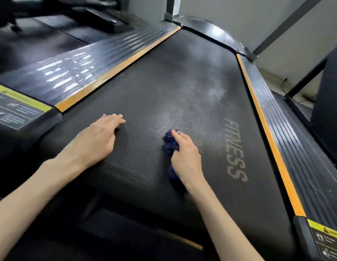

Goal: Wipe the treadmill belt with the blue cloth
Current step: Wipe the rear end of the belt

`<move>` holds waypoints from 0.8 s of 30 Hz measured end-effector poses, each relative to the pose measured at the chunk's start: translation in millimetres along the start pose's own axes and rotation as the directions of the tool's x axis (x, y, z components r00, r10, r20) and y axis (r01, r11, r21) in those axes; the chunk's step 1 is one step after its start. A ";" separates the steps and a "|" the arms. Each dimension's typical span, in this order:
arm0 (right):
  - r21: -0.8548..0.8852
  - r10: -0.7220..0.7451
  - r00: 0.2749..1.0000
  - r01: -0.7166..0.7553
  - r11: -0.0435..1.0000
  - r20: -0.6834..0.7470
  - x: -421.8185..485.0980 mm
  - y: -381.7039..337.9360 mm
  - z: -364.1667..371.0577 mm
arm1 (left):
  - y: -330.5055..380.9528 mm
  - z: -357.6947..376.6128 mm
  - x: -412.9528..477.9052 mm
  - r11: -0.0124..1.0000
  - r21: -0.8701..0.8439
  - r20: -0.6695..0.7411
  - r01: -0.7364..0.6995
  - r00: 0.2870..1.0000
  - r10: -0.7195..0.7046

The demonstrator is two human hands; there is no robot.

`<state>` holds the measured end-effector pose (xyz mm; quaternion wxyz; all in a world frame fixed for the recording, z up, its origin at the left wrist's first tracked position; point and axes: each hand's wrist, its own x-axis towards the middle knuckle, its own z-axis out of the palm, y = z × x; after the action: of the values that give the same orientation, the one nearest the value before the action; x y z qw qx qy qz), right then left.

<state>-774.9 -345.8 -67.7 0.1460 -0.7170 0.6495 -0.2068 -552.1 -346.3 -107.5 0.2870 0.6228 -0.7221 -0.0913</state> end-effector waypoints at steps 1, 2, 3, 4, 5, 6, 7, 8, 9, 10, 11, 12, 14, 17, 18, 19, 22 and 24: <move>0.039 -0.065 0.997 0.063 0.997 0.044 5.4 -21.4 13.2 | -1.6 -3.6 -1.8 1.000 0.002 -0.028 0.025 0.999 -0.025; 0.071 -0.125 0.988 0.119 0.990 0.086 9.9 -42.5 25.5 | -1.5 -6.9 -4.4 0.998 0.007 -0.072 0.061 0.996 -0.060; 0.089 -0.175 0.977 0.164 0.982 0.123 13.9 -62.5 36.5 | -0.6 -9.2 -7.7 0.994 0.007 -0.124 0.105 0.987 -0.103; 0.099 -0.216 0.964 0.202 0.974 0.158 17.4 -81.1 46.2 | 1.5 -11.5 -11.5 0.989 0.004 -0.176 0.149 0.974 -0.146; 0.115 -0.250 0.949 0.232 0.966 0.192 21.4 -97.2 53.7 | 3.3 -13.5 -15.3 0.983 -0.001 -0.210 0.181 0.961 -0.177; 0.147 -0.279 0.933 0.250 0.957 0.228 25.9 -110.3 59.7 | 4.9 -15.8 -19.3 0.980 0.002 -0.230 0.199 0.954 -0.193; 0.191 -0.302 0.916 0.258 0.947 0.263 30.4 -120.4 63.0 | 5.0 -18.6 -23.4 0.977 0.013 -0.241 0.213 0.949 -0.204; 0.231 -0.320 0.902 0.259 0.938 0.291 34.8 -125.3 64.3 | 3.7 -22.1 -26.9 0.971 0.034 -0.238 0.236 0.946 -0.222; 0.253 -0.334 0.892 0.263 0.931 0.304 39.5 -125.4 64.1 | 2.5 -27.2 -29.9 0.963 0.056 -0.232 0.265 0.941 -0.246; 0.242 -0.340 0.890 0.273 0.931 0.305 44.8 -121.5 62.4 | 0.5 -32.5 -32.9 0.953 0.075 -0.222 0.292 0.937 -0.269; 0.196 -0.331 0.897 0.282 0.939 0.294 49.2 -114.2 60.1 | -1.4 -37.7 -36.1 0.947 0.087 -0.206 0.308 0.936 -0.285; 0.127 -0.305 0.914 0.280 0.952 0.268 52.4 -105.3 57.2 | -2.6 -43.1 -40.2 0.945 0.088 -0.183 0.316 0.937 -0.297; 0.016 -0.224 0.957 0.225 0.974 0.185 57.3 -89.0 52.2 | -5.6 -53.4 -48.7 0.947 0.069 -0.157 0.315 0.940 -0.302; 0.028 -0.205 0.969 0.203 0.979 0.137 65.2 -88.4 55.7 | -11.1 -63.1 -63.9 0.953 0.081 -0.219 0.291 0.938 -0.267; 0.045 -0.244 0.959 0.240 0.970 0.147 65.8 -94.6 58.9 | -12.5 -64.7 -69.2 0.954 0.102 -0.235 0.283 0.938 -0.253; 0.076 -0.299 0.940 0.290 0.954 0.164 63.9 -102.6 61.4 | -13.7 -65.3 -73.7 0.954 0.130 -0.245 0.271 0.941 -0.234; 0.189 -0.512 0.819 0.476 0.859 0.258 35.6 -122.8 69.0 | -16.8 -66.4 -79.5 0.945 0.217 -0.242 0.247 0.951 -0.193; 0.224 -0.621 0.730 0.580 0.784 0.285 10.9 -127.6 73.0 | -16.7 -66.9 -78.2 0.933 0.254 -0.264 0.255 0.946 -0.187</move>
<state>-627.5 -346.4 -69.2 0.2247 -0.9028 0.3331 -0.1531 -498.0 -260.3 -84.4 0.2661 0.7415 -0.6133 0.0562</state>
